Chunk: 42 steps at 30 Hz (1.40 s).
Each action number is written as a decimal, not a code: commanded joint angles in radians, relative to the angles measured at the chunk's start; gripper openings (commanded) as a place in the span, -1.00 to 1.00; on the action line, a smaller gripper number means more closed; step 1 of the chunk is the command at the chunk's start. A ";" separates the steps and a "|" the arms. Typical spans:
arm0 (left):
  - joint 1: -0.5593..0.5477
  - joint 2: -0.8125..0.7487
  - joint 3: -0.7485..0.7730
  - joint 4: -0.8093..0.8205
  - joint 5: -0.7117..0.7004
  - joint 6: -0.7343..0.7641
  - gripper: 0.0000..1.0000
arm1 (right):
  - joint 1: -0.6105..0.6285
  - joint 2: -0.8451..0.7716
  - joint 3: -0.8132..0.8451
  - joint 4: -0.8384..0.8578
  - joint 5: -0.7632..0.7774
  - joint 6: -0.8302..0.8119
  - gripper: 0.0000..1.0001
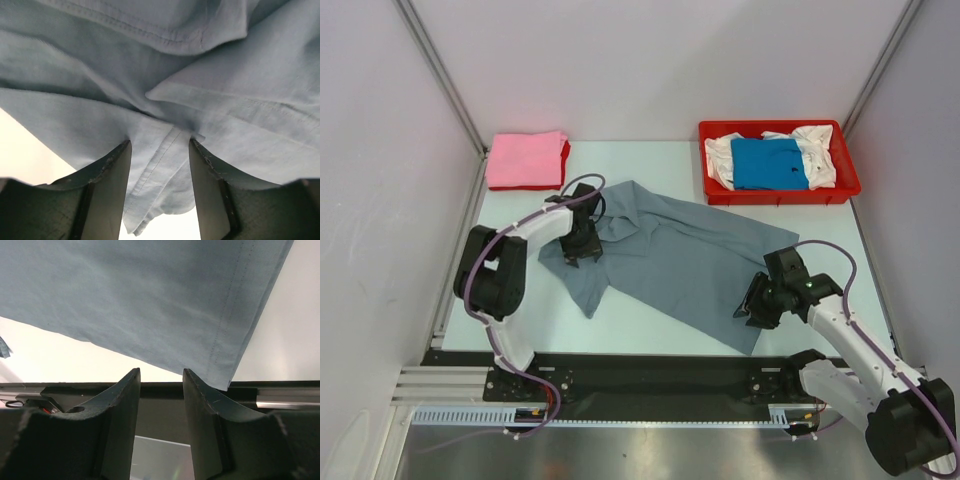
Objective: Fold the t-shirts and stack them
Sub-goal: Flatten the tshirt out
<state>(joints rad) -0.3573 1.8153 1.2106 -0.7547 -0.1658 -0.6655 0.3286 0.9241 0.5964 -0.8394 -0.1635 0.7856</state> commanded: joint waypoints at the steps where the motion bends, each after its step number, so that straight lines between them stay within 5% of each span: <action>1: -0.012 0.021 0.070 -0.018 -0.031 -0.049 0.10 | -0.010 -0.021 -0.001 0.000 0.015 0.001 -0.10; 18: -0.058 0.091 0.127 -0.048 -0.089 -0.066 0.07 | -0.065 -0.048 -0.017 -0.018 -0.004 -0.032 -0.11; 32: -0.060 0.053 0.135 -0.057 -0.097 -0.049 -0.56 | -0.083 -0.025 -0.030 -0.052 0.025 -0.045 -0.11; 36: -0.060 -0.029 0.107 -0.060 -0.087 -0.039 -0.98 | -0.083 -0.010 -0.037 -0.073 0.074 0.004 -0.10; 42: -0.075 -0.244 0.014 -0.025 -0.043 0.033 -0.99 | -0.132 -0.036 -0.066 -0.106 0.148 0.191 -0.09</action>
<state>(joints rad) -0.4168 1.7180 1.2533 -0.8001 -0.2283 -0.6868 0.2199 0.9176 0.5549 -0.9123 -0.0738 0.8608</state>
